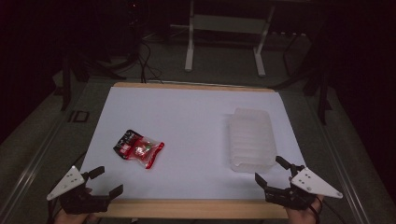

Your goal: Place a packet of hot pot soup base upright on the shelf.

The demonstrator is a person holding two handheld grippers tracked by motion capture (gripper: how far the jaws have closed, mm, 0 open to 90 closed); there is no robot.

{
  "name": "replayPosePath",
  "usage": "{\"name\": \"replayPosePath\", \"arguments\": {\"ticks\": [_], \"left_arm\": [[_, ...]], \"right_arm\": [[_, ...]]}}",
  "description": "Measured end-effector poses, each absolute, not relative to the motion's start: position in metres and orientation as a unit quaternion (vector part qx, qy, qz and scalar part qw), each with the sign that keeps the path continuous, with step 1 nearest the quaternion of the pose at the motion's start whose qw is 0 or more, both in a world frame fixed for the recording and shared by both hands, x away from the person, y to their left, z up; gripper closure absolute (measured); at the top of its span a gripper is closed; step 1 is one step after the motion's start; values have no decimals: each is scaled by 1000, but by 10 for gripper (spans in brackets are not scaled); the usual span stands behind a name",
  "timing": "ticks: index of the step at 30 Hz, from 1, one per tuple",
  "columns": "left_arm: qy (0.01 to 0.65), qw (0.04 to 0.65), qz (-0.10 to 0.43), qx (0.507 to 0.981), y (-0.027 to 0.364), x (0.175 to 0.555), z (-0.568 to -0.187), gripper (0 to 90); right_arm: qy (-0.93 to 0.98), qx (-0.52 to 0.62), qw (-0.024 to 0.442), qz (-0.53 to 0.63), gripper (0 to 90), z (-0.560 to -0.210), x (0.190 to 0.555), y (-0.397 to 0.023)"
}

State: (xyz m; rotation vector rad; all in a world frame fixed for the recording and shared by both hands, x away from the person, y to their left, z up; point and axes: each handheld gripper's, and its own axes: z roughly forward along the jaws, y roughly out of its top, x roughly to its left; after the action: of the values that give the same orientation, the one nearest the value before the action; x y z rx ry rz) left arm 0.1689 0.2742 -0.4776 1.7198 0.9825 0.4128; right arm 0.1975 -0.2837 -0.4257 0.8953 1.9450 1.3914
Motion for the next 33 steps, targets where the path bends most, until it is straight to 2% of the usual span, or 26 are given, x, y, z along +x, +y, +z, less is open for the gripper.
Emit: {"name": "replayPosePath", "arguments": {"ticks": [5, 15, 26, 33], "left_arm": [[377, 526, 160, 745, 267, 164, -473, 12], [364, 509, 140, 767, 258, 170, -470, 13], [424, 491, 189, 737, 273, 206, -454, 45], [459, 470, 194, 729, 271, 235, -454, 52]], "right_arm": [[730, 332, 286, 524, 108, -426, 196, -280], [731, 324, 295, 523, 106, -425, 192, -272], [736, 318, 310, 511, 129, -423, 190, -263], [738, 318, 310, 508, 134, -424, 190, -263]]}}
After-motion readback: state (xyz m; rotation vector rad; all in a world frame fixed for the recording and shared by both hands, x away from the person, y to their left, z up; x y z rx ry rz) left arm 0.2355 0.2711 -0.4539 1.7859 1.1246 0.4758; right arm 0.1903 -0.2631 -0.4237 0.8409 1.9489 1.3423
